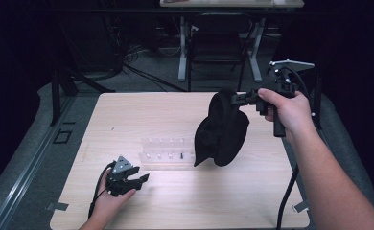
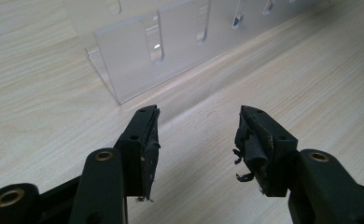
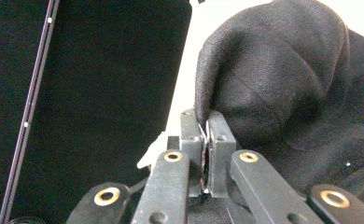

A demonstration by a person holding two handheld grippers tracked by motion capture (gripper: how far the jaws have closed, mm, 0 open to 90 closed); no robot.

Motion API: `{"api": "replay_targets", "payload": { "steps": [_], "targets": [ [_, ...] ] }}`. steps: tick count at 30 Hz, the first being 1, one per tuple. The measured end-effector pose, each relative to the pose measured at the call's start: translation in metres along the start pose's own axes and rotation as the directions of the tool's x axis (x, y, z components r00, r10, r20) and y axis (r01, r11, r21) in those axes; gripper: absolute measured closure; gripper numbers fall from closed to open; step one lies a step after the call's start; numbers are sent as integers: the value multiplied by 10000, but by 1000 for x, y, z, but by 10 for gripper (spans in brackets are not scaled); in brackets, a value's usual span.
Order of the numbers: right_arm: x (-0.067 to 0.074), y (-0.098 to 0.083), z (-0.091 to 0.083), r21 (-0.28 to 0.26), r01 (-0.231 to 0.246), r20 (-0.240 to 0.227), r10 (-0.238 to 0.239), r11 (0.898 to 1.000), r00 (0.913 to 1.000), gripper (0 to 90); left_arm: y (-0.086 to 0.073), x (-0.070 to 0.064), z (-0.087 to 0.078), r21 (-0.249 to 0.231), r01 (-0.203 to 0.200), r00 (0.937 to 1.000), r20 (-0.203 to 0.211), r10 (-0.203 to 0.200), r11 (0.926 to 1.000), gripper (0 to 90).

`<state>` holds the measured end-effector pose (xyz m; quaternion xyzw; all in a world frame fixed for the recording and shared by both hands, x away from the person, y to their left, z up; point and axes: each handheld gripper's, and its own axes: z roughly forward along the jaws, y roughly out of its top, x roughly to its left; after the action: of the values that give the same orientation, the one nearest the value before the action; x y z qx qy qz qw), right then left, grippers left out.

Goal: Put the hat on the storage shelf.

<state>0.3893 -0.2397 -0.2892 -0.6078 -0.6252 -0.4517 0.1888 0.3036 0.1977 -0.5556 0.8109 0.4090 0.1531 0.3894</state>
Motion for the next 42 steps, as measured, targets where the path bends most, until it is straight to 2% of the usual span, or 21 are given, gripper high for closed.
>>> {"api": "replay_targets", "payload": {
  "steps": [4,5,9,29,36,37,42],
  "targets": [
    [-1,4,7,-112,-33,-18,33,9999,10000,879,0,0,-1,159,2,10000,86,-4,9999,486],
    [-1,6,9,-120,-40,-65,39,9999,10000,880,0,-1,0,25,-8,9999,104,7,10000,486],
    [-1,10,17,-227,-92,-46,91,9997,9999,880,1,-2,-1,145,-112,9999,124,110,9998,485],
    [4,21,43,-587,-241,-193,230,9980,9995,880,1,-4,-1,-27,-131,9998,142,131,9999,485],
    [5,21,50,-476,-202,-76,198,9987,9998,880,2,-5,-1,-167,-84,9999,138,86,9998,487],
    [5,20,53,-407,-187,-18,186,9990,9998,880,3,-5,-2,-36,-211,9997,140,212,9998,486],
    [9,18,58,-302,-18,-157,13,9995,9999,879,6,-8,-3,-223,-232,9996,146,235,9995,486]
  ]
}}
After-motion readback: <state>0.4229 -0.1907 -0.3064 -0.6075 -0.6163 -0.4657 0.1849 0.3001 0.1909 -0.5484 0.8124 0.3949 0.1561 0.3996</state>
